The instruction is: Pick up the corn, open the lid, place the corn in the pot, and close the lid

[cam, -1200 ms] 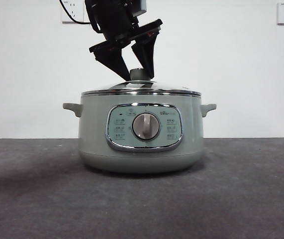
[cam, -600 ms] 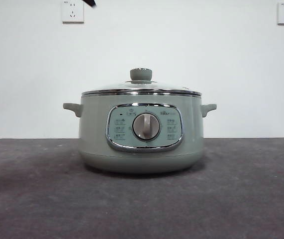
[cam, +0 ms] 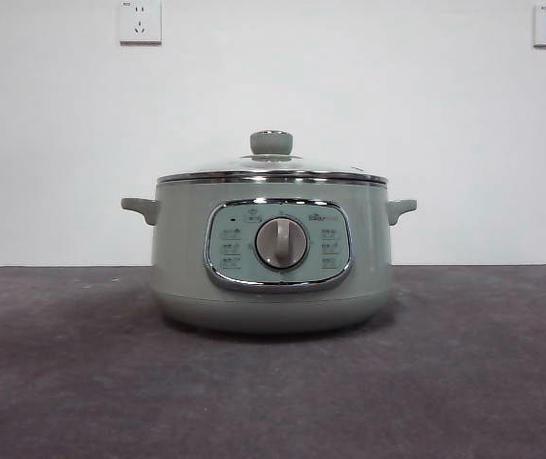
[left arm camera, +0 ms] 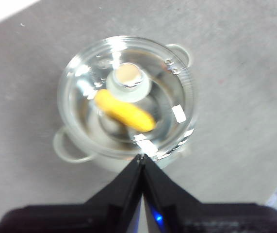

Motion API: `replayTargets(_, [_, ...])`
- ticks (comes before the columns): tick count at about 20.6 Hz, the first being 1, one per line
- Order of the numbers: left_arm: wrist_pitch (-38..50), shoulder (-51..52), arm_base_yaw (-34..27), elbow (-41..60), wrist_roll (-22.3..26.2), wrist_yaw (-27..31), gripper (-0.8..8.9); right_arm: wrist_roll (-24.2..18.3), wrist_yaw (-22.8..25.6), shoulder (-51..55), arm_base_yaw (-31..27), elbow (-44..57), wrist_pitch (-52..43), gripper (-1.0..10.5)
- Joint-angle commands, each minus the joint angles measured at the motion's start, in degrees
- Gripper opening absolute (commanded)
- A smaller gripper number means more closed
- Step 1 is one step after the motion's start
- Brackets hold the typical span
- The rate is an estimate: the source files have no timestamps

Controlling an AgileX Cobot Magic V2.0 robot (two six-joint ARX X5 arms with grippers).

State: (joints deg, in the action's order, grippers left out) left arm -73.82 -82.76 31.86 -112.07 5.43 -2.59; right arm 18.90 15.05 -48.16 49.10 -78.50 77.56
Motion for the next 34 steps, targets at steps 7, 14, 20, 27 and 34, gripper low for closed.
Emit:
replayTargets(7, [3.45, 14.08, -18.73, 29.62, 8.79, -1.22, 0.00, 0.59, 0.44, 0.00, 0.07, 0.55, 0.48, 0.0])
replayTargets(14, [62.77, 48.22, -28.94, 85.37, 3.45, -6.21, 0.00, 0.61, 0.44, 0.00, 0.07, 0.55, 0.46, 0.0])
replayTargets(20, [67.06, 69.37, -29.16, 104.52, -0.77, -0.61, 0.00, 0.61, 0.44, 0.00, 0.07, 0.55, 0.46, 0.0])
replayTargets(27, [67.04, 78.38, -29.14, 109.98, -1.20, -0.37, 0.00, 0.61, 0.42, 0.00, 0.07, 0.55, 0.46, 0.0])
replayTargets(34, [64.06, 82.53, -29.14, 111.62, -2.25, 1.40, 0.00, 0.59, 0.44, 0.00, 0.07, 0.55, 0.46, 0.0])
